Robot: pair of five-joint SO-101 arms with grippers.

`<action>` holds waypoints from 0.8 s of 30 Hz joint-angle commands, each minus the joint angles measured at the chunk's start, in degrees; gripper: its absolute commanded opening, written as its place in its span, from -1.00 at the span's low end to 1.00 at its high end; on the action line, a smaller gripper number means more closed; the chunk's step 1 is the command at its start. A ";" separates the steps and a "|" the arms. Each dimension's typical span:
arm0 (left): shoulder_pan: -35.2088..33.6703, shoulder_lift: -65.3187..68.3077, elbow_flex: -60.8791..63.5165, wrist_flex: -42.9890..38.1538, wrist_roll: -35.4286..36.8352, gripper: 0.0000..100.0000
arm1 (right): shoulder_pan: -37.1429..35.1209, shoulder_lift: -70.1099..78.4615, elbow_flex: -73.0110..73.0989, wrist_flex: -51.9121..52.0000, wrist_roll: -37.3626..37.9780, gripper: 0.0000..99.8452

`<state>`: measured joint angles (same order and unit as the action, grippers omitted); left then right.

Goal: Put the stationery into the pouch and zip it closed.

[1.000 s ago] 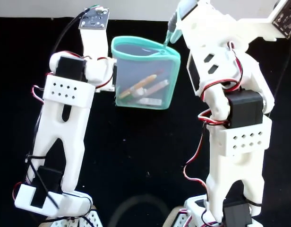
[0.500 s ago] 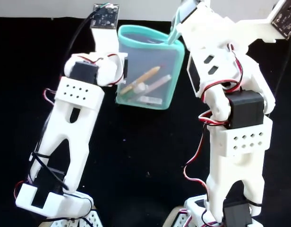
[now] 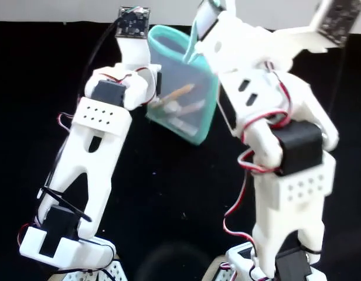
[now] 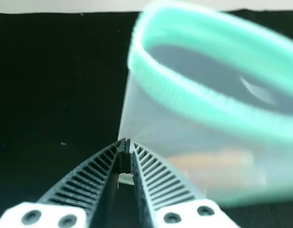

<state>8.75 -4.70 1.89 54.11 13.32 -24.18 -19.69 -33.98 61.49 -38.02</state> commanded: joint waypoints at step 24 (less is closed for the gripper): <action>-2.51 -2.24 -0.22 -1.05 -0.18 -0.99 | -3.65 -0.48 -1.89 4.88 0.70 -0.99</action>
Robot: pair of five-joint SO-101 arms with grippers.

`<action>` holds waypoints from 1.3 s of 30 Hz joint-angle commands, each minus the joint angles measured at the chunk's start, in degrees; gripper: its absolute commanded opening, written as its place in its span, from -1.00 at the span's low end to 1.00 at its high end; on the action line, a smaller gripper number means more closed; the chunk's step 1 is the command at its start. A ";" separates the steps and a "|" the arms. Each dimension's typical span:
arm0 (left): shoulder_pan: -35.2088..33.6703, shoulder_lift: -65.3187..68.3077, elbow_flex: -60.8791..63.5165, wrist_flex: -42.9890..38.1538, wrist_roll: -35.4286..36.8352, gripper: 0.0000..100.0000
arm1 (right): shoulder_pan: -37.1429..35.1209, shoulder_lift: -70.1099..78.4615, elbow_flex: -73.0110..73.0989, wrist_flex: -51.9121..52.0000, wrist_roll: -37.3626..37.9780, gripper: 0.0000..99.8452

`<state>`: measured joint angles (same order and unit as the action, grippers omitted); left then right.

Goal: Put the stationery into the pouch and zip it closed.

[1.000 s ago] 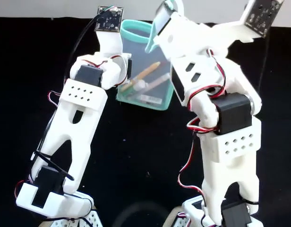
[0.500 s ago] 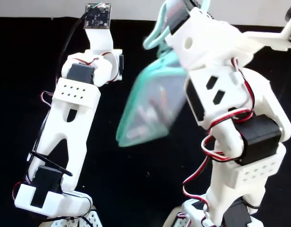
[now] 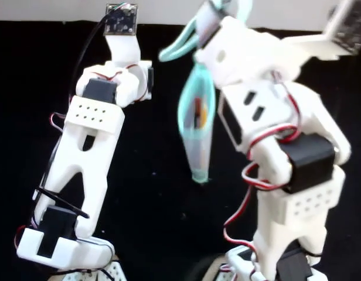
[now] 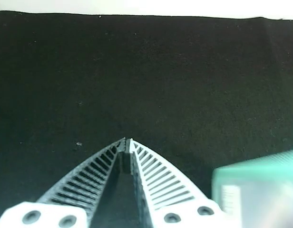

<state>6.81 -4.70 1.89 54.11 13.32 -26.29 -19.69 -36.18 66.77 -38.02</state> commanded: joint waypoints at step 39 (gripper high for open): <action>-9.01 -2.33 -0.13 1.85 -0.18 -0.99 | -8.92 6.99 -3.65 -8.57 1.05 -0.99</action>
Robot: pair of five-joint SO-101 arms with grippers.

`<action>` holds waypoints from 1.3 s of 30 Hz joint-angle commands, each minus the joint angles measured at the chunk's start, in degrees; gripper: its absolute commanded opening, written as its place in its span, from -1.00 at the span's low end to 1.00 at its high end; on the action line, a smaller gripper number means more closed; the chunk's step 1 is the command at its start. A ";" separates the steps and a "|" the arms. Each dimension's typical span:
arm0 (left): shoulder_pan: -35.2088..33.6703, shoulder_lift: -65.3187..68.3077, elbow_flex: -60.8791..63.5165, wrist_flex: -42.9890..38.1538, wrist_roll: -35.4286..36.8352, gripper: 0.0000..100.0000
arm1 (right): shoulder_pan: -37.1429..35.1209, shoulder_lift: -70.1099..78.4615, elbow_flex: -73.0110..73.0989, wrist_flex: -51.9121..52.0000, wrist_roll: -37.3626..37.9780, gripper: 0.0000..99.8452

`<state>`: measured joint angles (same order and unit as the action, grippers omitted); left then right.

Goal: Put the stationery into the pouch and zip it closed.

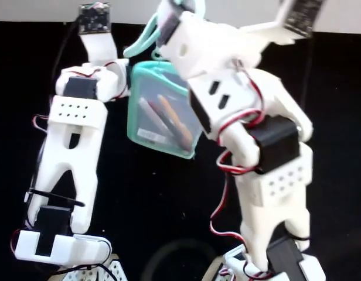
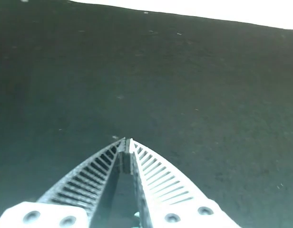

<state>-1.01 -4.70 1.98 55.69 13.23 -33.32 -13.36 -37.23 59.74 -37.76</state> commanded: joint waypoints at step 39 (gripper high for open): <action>-10.07 -2.86 -1.01 0.26 -0.09 -0.98 | -5.32 2.24 -12.97 13.58 0.44 -0.99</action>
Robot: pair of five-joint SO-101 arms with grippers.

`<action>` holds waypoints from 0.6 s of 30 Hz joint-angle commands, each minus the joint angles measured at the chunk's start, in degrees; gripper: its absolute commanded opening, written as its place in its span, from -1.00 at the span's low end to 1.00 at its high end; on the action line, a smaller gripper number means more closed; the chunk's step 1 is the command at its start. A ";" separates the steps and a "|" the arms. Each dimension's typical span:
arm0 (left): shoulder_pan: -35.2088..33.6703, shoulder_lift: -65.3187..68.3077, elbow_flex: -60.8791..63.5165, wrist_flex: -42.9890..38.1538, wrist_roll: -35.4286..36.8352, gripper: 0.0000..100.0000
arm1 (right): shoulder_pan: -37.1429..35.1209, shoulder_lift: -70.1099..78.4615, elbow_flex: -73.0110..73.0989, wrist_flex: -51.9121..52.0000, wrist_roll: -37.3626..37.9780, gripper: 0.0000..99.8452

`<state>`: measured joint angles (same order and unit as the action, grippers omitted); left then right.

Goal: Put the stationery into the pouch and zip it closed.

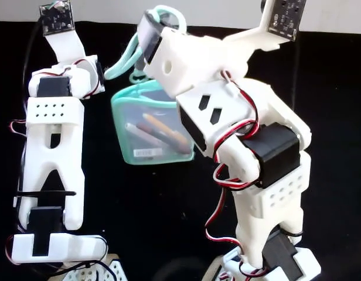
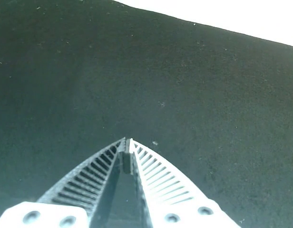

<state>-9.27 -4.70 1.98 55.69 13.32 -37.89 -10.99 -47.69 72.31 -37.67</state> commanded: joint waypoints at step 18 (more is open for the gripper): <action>-12.09 -2.86 -14.02 14.24 -0.26 -0.98 | -5.41 -0.48 0.40 3.74 0.62 -0.99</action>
<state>-20.88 -4.79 -8.75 68.26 13.32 -42.64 -10.99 -46.99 76.35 -37.67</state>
